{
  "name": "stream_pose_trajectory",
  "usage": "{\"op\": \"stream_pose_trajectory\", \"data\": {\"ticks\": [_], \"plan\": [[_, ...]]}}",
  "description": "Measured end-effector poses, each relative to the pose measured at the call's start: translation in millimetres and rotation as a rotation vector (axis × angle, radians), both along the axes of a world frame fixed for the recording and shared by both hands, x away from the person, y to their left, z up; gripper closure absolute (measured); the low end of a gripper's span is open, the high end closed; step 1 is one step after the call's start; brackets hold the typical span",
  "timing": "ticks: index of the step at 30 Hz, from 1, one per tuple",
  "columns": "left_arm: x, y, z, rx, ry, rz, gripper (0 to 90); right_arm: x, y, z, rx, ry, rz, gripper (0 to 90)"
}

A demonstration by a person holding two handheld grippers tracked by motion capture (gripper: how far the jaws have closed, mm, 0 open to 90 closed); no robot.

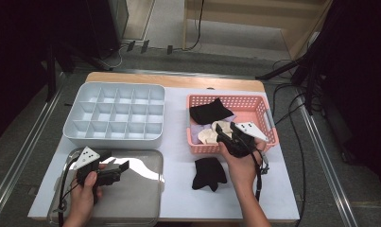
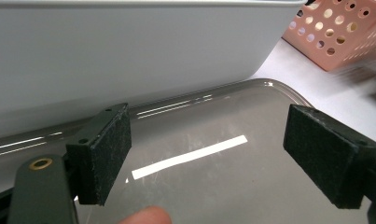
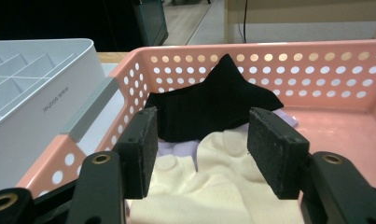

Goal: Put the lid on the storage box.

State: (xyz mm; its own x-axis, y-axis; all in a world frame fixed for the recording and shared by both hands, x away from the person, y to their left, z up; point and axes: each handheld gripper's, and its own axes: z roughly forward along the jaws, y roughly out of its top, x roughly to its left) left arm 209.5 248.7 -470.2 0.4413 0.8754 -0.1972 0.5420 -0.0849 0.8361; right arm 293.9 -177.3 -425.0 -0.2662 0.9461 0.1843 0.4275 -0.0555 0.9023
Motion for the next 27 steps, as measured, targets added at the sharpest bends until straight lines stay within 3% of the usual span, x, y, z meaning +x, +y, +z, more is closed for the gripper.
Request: {"op": "stream_pose_trajectory", "data": {"ticks": [8, 13, 22, 27], "plan": [[0.0, 0.0, -0.1, -0.001, -0.002, 0.000, 16.2, 25.2, -0.9, 1.8, -0.013, 0.035, 0.002, 45.0], [0.0, -0.2, -0.1, -0.002, -0.003, 0.001, 16.2, 39.5, -2.8, 5.1, -0.023, 0.054, -0.027, 47.1], [-0.1, 0.1, -0.1, -0.005, -0.001, 0.001, 16.2, 62.5, -7.5, 3.6, -0.007, 0.108, -0.045, 48.5], [-0.1, 0.3, 0.0, -0.007, -0.001, 0.002, 16.2, 72.6, -7.3, 3.8, -0.011, 0.182, -0.050, 49.0]]}}
